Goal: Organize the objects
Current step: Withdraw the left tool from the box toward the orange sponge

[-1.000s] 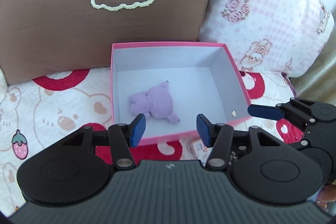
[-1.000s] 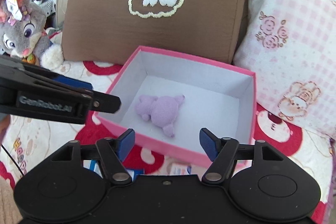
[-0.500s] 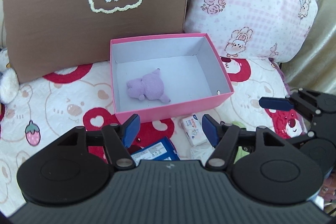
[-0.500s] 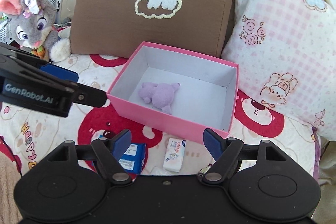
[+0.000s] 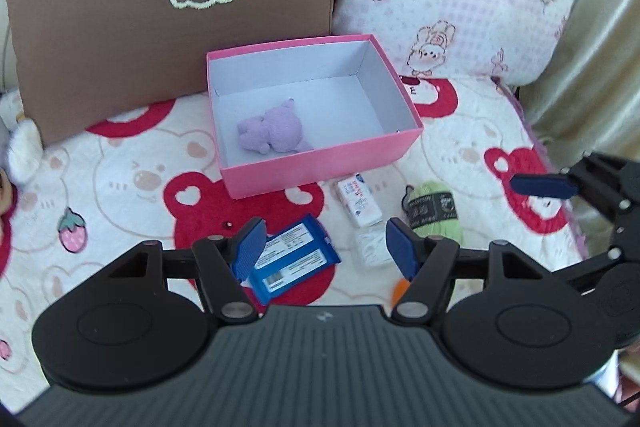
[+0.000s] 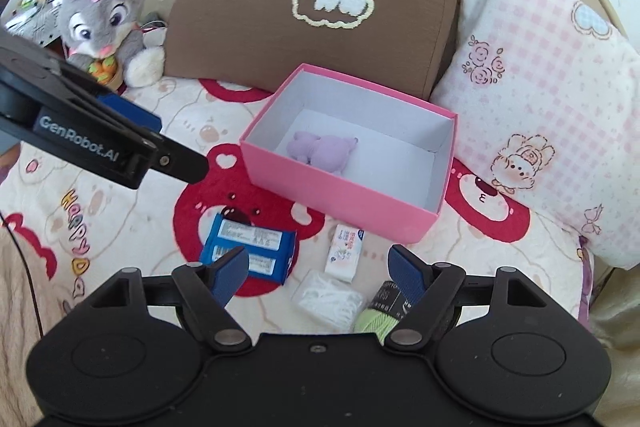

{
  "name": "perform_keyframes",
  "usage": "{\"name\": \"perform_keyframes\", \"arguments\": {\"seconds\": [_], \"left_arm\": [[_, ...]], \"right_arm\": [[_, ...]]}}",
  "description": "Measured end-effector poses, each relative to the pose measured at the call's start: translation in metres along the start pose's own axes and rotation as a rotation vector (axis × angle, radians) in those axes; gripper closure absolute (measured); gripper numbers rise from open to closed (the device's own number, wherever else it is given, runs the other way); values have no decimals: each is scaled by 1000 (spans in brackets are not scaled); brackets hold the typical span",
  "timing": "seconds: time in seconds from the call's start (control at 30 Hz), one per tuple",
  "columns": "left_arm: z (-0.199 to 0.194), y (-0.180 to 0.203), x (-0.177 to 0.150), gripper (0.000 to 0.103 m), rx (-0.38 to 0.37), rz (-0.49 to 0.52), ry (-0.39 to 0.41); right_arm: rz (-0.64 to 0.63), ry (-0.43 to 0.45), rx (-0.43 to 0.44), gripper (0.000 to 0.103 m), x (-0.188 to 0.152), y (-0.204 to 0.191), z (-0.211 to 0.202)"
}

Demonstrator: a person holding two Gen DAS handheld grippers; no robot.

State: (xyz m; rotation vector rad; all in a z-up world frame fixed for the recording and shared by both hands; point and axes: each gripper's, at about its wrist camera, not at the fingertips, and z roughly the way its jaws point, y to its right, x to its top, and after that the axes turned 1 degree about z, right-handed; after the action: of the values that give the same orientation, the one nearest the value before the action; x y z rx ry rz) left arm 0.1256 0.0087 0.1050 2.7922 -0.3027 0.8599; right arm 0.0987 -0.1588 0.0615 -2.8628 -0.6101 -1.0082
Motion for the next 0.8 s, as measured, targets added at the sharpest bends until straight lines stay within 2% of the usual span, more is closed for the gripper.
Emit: {"name": "perform_keyframes", "arguments": {"seconds": [0.13, 0.33, 0.57, 0.8], "left_arm": [[-5, 9, -8, 37, -2, 37, -10], [-8, 23, -25, 33, -29, 100, -23], [2, 30, -45, 30, -84, 110, -68], [20, 42, -64, 30, -72, 162, -114]], "right_arm": [[-19, -8, 29, 22, -10, -6, -8], [-51, -44, 24, 22, -27, -14, -8], [-54, -86, 37, 22, -48, -18, -1], [-44, -123, 62, 22, -68, -18, 4]]}}
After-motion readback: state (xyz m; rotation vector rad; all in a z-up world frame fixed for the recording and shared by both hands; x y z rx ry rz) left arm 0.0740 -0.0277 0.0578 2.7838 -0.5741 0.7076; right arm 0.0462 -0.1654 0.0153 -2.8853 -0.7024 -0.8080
